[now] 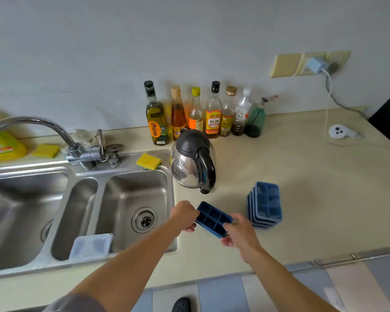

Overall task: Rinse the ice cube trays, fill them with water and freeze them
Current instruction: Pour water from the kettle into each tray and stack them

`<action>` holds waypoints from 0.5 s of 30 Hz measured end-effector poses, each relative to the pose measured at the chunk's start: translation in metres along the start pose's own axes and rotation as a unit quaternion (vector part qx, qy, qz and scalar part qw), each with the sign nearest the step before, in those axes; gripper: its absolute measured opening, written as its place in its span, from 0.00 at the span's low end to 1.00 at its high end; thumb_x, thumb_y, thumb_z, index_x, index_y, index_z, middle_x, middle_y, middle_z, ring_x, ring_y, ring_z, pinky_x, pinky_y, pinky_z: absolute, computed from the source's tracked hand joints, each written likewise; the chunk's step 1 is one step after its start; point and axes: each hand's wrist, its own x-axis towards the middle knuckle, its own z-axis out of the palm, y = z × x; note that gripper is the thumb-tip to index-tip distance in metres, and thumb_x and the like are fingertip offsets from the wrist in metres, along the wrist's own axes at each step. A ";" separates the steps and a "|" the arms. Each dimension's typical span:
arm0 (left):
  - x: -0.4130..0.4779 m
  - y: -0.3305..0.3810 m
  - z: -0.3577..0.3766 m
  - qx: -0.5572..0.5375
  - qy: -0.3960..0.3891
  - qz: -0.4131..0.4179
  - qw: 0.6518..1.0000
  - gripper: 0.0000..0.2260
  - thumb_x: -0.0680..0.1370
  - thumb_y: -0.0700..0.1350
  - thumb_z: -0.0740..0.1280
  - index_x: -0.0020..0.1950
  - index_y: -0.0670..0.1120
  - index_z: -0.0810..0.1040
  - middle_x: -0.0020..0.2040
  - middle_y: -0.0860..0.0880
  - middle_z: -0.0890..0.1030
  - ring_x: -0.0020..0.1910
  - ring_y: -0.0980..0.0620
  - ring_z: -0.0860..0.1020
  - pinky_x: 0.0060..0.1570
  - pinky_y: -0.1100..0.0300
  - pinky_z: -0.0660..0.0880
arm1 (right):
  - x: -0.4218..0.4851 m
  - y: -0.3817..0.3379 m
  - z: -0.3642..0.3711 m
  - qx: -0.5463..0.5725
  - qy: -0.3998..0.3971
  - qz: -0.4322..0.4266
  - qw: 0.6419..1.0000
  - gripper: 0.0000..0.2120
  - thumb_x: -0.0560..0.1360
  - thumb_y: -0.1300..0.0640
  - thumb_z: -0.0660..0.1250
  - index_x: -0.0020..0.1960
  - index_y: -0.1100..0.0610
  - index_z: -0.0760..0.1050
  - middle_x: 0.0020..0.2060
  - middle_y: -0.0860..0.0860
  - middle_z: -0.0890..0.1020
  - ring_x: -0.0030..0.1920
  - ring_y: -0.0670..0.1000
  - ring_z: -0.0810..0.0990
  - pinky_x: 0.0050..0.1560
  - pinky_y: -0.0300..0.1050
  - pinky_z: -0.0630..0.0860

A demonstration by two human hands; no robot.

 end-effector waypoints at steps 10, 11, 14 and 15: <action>-0.018 0.010 0.024 0.029 0.052 -0.005 0.998 0.05 0.80 0.35 0.63 0.52 0.37 0.78 0.47 0.38 0.84 0.41 0.42 0.84 0.49 0.50 0.84 | 0.000 0.003 -0.019 -0.044 -0.022 -0.019 0.999 0.11 0.78 0.65 0.65 0.60 0.61 0.74 0.54 0.59 0.80 0.47 0.57 0.80 0.43 0.49 0.82; -0.019 0.012 0.025 0.036 0.058 -0.009 0.998 0.05 0.81 0.35 0.63 0.52 0.38 0.78 0.46 0.39 0.83 0.40 0.43 0.83 0.48 0.50 0.84 | -0.001 0.004 -0.022 -0.047 -0.027 -0.021 0.998 0.10 0.78 0.65 0.65 0.59 0.61 0.74 0.53 0.60 0.81 0.46 0.57 0.80 0.43 0.49 0.82; -0.023 0.011 0.027 0.031 0.059 -0.038 0.997 0.05 0.81 0.35 0.64 0.52 0.36 0.78 0.46 0.38 0.83 0.43 0.41 0.85 0.50 0.49 0.84 | -0.002 0.005 -0.028 -0.047 -0.039 -0.028 0.998 0.09 0.78 0.65 0.65 0.57 0.59 0.74 0.52 0.60 0.81 0.43 0.56 0.80 0.40 0.47 0.81; -0.024 0.011 0.028 0.029 0.058 -0.045 0.997 0.04 0.81 0.35 0.64 0.51 0.36 0.78 0.46 0.38 0.83 0.43 0.42 0.84 0.50 0.48 0.84 | -0.003 0.005 -0.030 -0.047 -0.044 -0.028 0.997 0.09 0.78 0.65 0.66 0.57 0.58 0.74 0.51 0.60 0.81 0.43 0.56 0.80 0.40 0.48 0.81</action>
